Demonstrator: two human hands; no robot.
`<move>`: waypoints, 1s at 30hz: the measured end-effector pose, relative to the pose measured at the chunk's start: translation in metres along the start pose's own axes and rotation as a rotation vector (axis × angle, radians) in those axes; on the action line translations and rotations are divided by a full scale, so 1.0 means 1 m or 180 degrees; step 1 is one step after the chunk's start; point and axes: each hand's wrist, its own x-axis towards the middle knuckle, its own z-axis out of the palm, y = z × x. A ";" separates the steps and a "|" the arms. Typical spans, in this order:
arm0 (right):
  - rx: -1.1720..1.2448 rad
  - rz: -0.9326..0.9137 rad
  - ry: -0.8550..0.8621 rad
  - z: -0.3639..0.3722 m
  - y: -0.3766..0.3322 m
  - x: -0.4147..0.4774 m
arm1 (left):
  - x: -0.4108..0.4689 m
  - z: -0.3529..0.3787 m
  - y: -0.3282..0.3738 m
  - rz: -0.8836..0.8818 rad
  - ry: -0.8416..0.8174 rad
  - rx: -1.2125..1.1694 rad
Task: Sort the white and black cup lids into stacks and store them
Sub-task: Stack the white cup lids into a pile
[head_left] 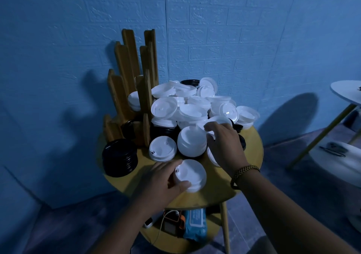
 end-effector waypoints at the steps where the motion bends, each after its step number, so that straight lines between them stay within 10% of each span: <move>1: -0.0012 -0.0009 0.0007 0.000 0.000 0.001 | 0.000 0.000 0.000 0.0003 0.0008 0.0007; 14: 0.0608 -0.0255 0.0089 -0.030 0.007 -0.003 | 0.000 0.001 0.000 0.0025 0.0065 0.0086; 30: 0.3894 0.1505 0.0314 -0.041 0.008 -0.034 | -0.002 0.001 -0.002 0.0068 0.0059 0.0128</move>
